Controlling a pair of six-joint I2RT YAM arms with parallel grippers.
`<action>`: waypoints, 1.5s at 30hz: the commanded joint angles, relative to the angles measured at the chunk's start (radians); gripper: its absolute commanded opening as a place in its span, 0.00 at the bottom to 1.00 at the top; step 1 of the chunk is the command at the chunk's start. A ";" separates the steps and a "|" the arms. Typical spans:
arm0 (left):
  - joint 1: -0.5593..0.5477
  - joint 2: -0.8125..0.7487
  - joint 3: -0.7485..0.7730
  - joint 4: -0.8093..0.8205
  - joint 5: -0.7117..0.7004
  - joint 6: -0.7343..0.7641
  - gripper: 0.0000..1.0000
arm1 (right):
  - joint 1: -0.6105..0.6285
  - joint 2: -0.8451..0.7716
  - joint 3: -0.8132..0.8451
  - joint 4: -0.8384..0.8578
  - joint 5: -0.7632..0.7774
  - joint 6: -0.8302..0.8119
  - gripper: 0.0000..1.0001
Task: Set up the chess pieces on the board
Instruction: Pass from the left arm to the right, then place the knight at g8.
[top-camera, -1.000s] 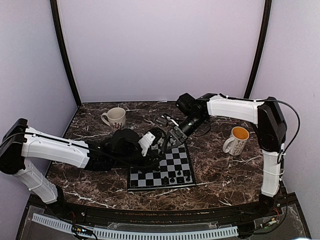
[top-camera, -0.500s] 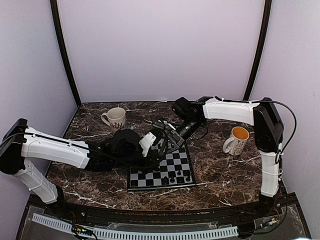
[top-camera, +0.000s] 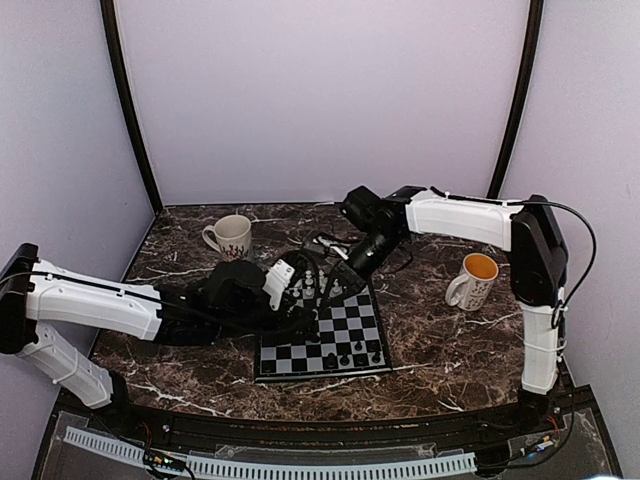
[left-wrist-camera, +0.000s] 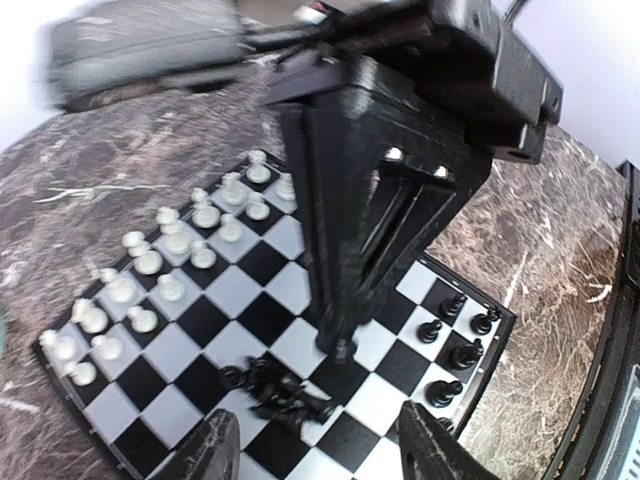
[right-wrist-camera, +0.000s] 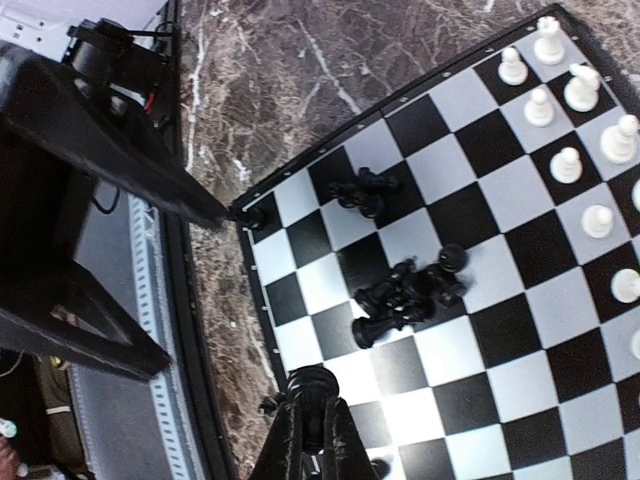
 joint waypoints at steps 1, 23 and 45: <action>0.018 -0.146 -0.054 -0.051 -0.146 -0.088 0.58 | 0.010 -0.079 0.026 0.001 0.209 -0.102 0.00; 0.531 -0.340 -0.044 -0.291 0.178 -0.560 0.58 | 0.388 -0.051 0.040 0.039 0.659 -0.335 0.00; 0.561 -0.400 -0.115 -0.235 0.235 -0.564 0.58 | 0.470 0.227 0.297 -0.115 0.674 -0.336 0.00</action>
